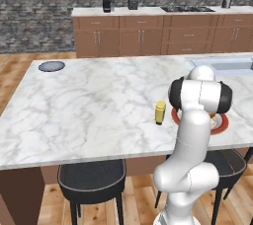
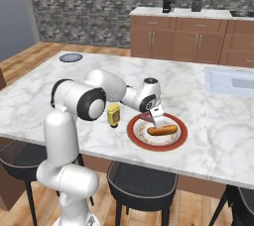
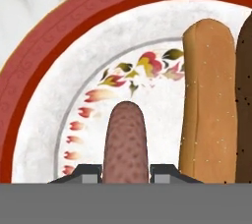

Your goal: Move the hot dog bun to the plate on the dining table and place the condiment next to that plate. Then navigate to the fridge and take the sausage and place it on the plate as well.

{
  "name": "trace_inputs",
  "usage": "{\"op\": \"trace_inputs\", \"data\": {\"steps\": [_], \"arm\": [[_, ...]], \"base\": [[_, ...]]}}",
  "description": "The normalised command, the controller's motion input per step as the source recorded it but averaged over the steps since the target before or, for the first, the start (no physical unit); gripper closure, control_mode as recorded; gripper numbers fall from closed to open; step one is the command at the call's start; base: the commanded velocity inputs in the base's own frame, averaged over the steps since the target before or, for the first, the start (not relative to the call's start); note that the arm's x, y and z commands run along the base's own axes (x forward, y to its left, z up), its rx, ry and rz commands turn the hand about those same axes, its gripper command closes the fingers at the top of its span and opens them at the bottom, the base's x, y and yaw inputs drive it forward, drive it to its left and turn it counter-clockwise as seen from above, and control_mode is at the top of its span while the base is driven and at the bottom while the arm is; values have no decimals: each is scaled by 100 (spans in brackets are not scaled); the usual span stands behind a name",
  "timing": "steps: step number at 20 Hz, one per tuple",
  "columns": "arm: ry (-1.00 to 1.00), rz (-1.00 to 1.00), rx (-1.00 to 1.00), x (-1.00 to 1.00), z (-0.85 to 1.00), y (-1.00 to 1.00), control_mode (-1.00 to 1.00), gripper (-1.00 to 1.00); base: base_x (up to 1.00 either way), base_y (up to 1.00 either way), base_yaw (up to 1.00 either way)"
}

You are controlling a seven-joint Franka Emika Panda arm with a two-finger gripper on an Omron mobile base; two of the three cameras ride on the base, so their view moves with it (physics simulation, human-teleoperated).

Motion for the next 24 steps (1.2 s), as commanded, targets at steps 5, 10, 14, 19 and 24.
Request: {"op": "trace_inputs", "data": {"steps": [5, 10, 14, 19, 24], "arm": [[0, 0, 0, 1, -17, -2, -100, 100], [-1, 0, 0, 3, -11, 0, -100, -100], [-6, 0, 0, 0, -1, -7, -100, -100], [-10, 0, 1, -1, 22, -13, -100, -100], [-11, 0, 0, -2, 63, -2, -100, -100]], "base": [[0, 0, 0], [0, 0, 0], [0, 0, 0], [0, 0, 0], [0, 0, 0]]}}
